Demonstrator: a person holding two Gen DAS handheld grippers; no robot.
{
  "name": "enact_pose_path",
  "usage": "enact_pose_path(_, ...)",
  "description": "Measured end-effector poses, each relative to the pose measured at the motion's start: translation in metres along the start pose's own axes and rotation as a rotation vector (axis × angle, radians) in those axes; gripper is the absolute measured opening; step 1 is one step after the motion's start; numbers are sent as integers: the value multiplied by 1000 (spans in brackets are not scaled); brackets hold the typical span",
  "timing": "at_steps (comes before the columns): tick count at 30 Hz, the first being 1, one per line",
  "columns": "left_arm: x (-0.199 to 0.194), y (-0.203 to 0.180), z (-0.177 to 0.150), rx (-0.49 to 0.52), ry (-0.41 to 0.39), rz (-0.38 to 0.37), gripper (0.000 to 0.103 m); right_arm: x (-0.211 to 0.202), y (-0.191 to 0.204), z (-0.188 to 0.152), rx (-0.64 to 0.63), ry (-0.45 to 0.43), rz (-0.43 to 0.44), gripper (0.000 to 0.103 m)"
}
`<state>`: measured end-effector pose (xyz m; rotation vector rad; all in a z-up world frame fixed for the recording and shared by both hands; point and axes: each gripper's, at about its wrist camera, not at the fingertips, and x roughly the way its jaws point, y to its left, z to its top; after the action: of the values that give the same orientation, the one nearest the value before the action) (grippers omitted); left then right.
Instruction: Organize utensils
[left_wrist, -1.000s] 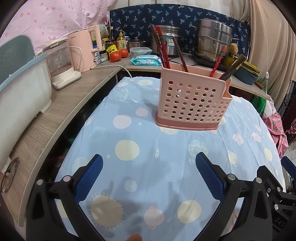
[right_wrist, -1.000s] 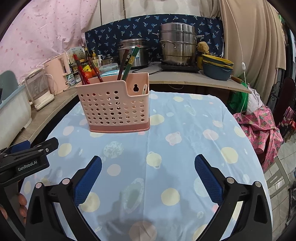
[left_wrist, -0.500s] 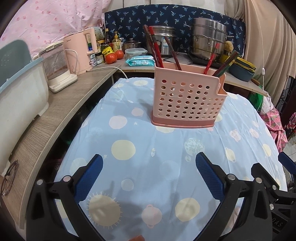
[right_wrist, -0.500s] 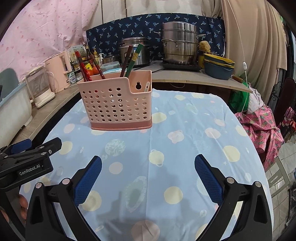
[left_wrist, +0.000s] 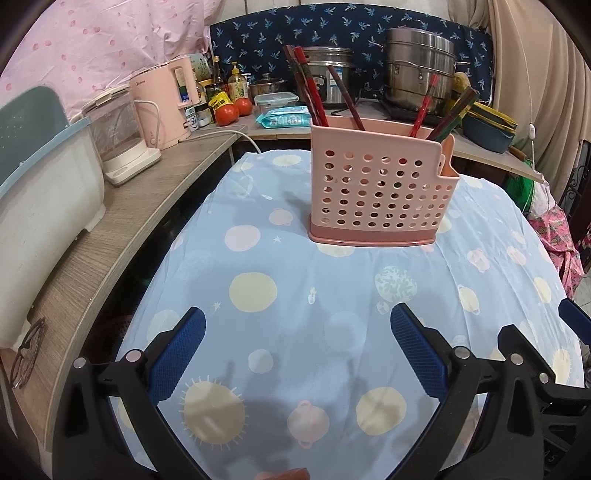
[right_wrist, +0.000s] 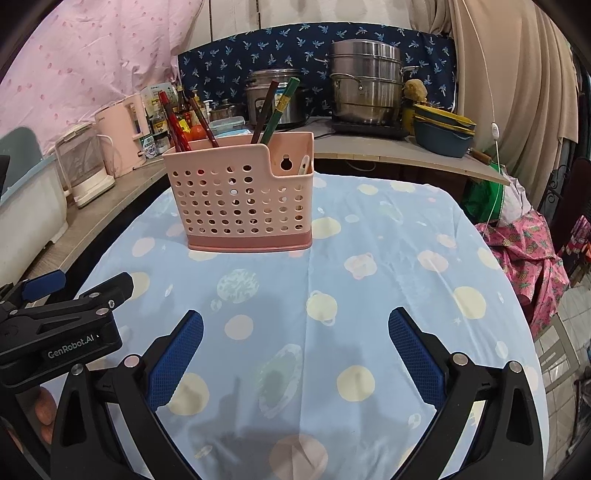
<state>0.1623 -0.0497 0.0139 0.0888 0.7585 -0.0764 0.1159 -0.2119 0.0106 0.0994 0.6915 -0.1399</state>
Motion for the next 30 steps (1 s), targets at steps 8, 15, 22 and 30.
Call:
enact_pose_path(8, 2, -1, -2, 7, 8, -10, 96, 2, -3, -1, 8, 7, -7, 96)
enact_pose_path(15, 3, -1, -4, 5, 7, 13, 96, 4, -4, -3, 10, 12, -9, 96)
enact_pose_path(22, 4, 0, -4, 2, 6, 21, 96, 5, -6, -4, 12, 13, -11, 96)
enact_pose_path(30, 4, 1, -4, 3, 4, 22, 96, 7, -8, -5, 16, 17, -14, 96)
